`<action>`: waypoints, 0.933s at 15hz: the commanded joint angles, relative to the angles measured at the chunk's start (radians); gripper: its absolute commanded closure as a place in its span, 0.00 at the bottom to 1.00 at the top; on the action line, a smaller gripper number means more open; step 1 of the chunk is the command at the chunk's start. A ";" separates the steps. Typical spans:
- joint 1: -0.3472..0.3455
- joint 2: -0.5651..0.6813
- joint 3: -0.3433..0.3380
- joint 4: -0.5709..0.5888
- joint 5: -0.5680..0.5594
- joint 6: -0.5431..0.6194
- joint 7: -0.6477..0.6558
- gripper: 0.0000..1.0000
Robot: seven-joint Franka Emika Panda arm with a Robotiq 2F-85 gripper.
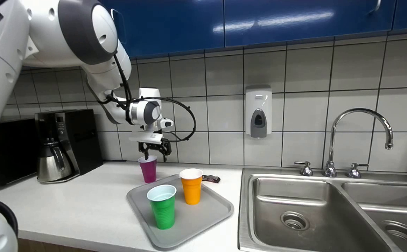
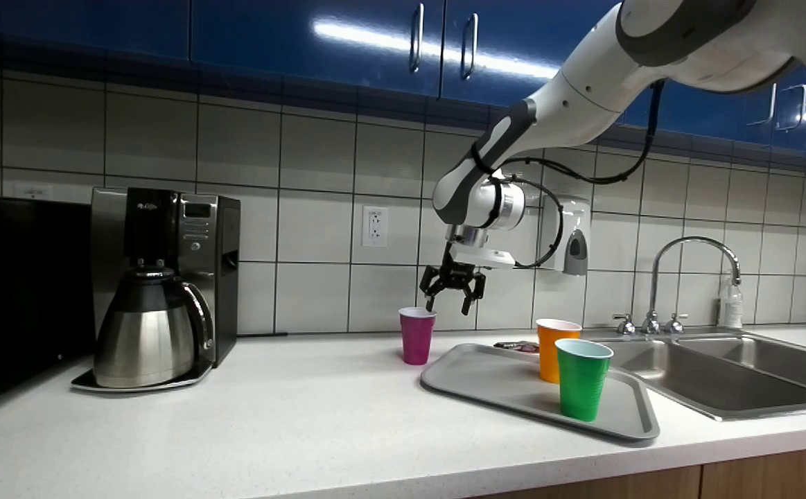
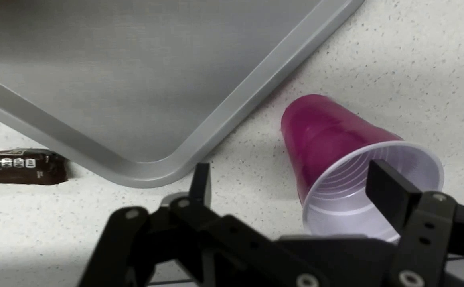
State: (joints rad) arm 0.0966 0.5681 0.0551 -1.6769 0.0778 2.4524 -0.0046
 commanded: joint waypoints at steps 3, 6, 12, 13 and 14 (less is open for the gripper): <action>0.022 0.071 -0.012 0.100 -0.024 0.000 0.068 0.00; 0.025 0.092 -0.011 0.122 -0.022 -0.003 0.077 0.00; 0.018 0.114 0.000 0.141 -0.008 0.002 0.066 0.35; 0.018 0.114 0.001 0.142 -0.008 0.003 0.064 0.42; 0.017 0.114 0.002 0.142 -0.007 0.003 0.064 0.51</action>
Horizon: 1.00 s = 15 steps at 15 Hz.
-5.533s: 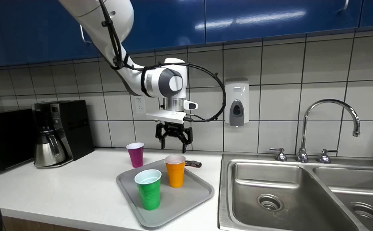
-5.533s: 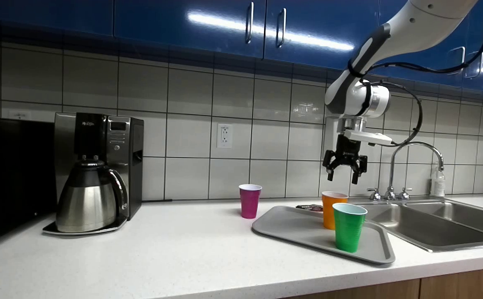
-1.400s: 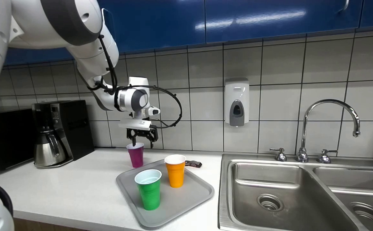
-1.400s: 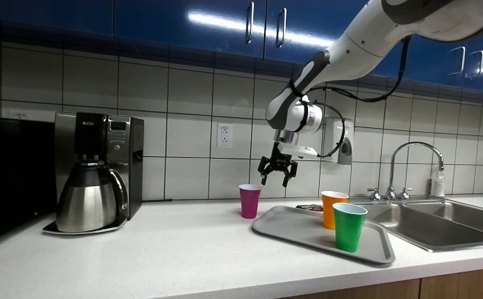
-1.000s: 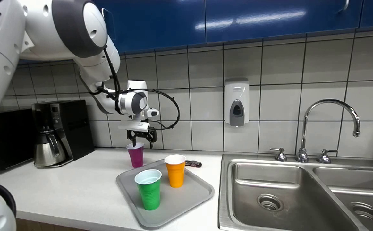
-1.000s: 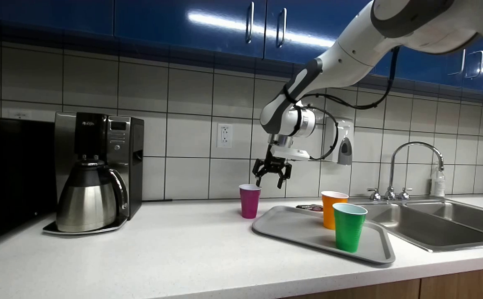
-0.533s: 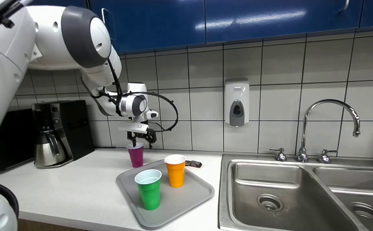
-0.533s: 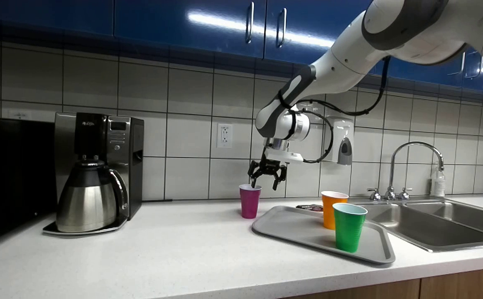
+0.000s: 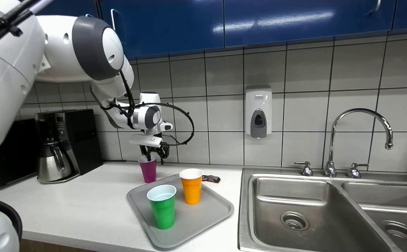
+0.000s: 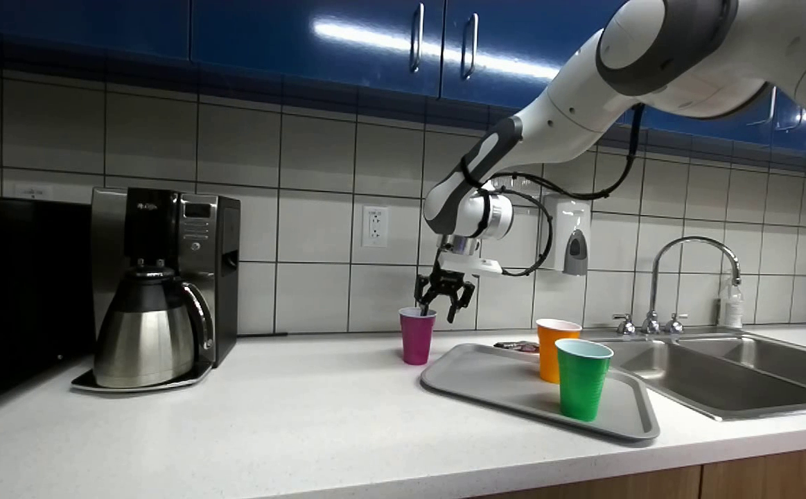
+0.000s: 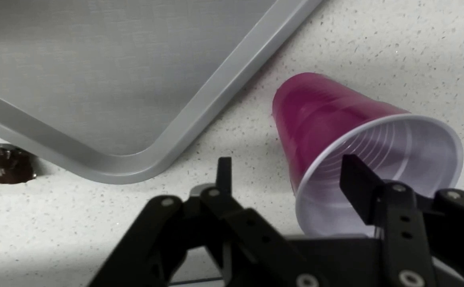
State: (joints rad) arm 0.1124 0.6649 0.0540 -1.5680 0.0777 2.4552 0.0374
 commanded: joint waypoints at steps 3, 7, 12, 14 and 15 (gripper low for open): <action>0.001 0.019 0.003 0.034 -0.008 0.002 0.021 0.73; 0.001 0.020 0.002 0.033 -0.008 0.001 0.019 1.00; -0.002 0.021 0.004 0.036 -0.005 0.000 0.018 0.99; -0.006 0.015 0.009 0.029 0.005 0.007 0.017 0.99; -0.009 0.012 0.013 0.026 0.010 0.008 0.014 0.99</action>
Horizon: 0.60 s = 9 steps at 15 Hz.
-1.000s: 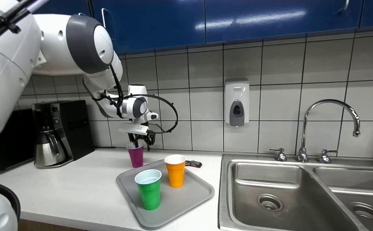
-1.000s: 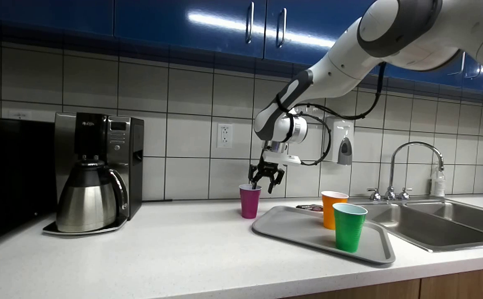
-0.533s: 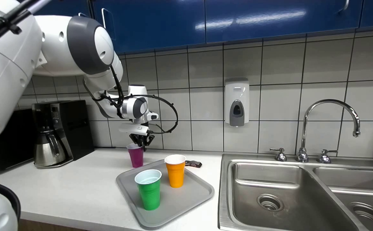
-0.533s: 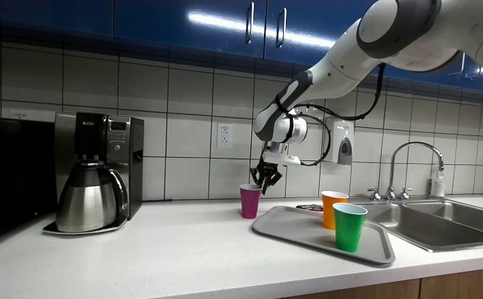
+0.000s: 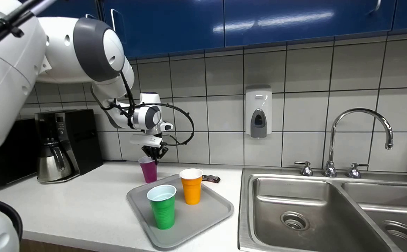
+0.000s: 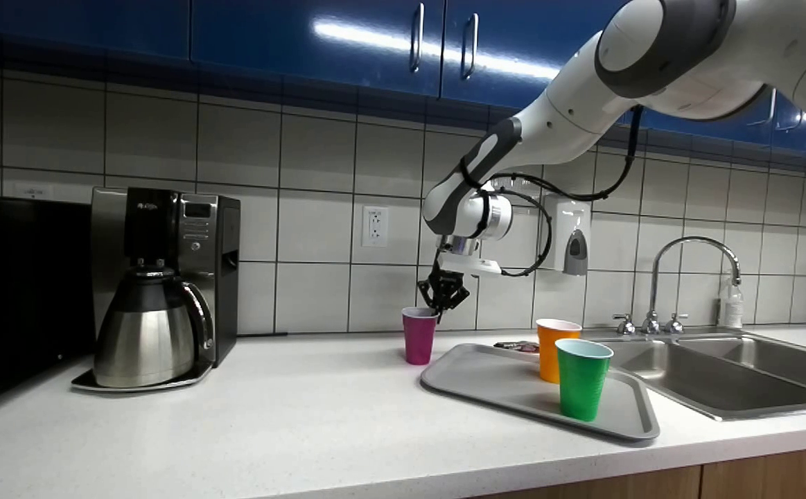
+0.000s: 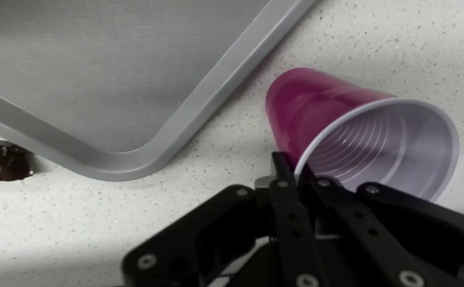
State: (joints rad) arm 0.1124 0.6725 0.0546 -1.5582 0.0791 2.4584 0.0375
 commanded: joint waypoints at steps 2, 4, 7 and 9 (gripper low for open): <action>-0.014 -0.002 0.017 0.011 0.018 0.007 0.011 0.99; -0.024 -0.016 0.026 -0.001 0.034 0.009 -0.002 0.99; -0.040 -0.038 0.039 -0.021 0.055 0.011 -0.022 0.99; -0.051 -0.050 0.045 -0.029 0.068 0.013 -0.032 0.99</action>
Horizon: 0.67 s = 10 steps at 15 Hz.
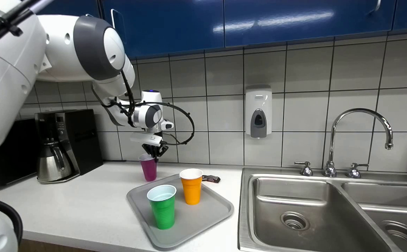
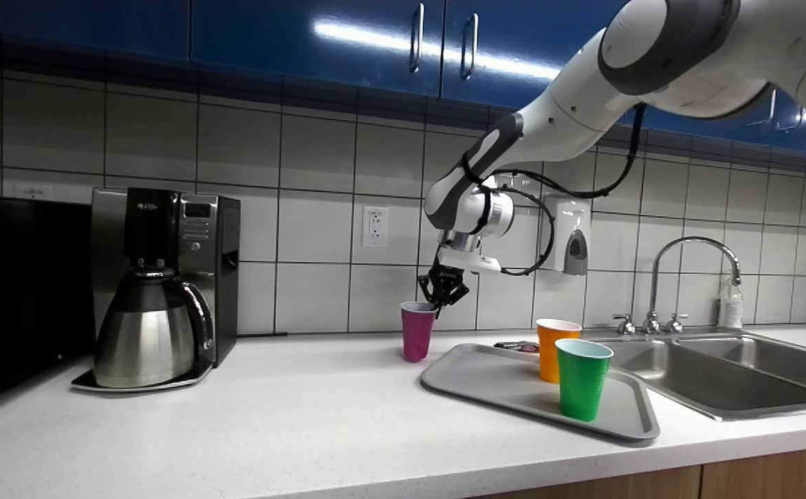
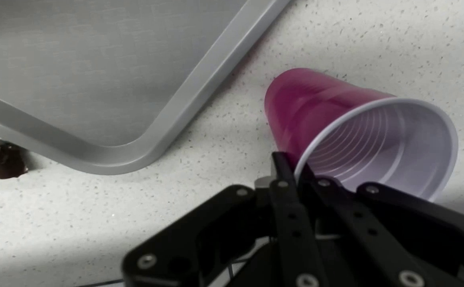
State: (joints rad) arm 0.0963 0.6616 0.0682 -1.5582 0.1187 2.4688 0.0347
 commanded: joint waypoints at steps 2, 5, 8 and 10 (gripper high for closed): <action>-0.043 -0.050 0.035 -0.037 0.035 0.000 -0.040 0.99; -0.055 -0.071 0.040 -0.058 0.037 0.006 -0.062 0.99; -0.069 -0.094 0.048 -0.078 0.036 -0.001 -0.100 0.99; -0.087 -0.111 0.062 -0.091 0.046 -0.018 -0.141 0.99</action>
State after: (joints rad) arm 0.0544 0.6145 0.0894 -1.5862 0.1339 2.4687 -0.0281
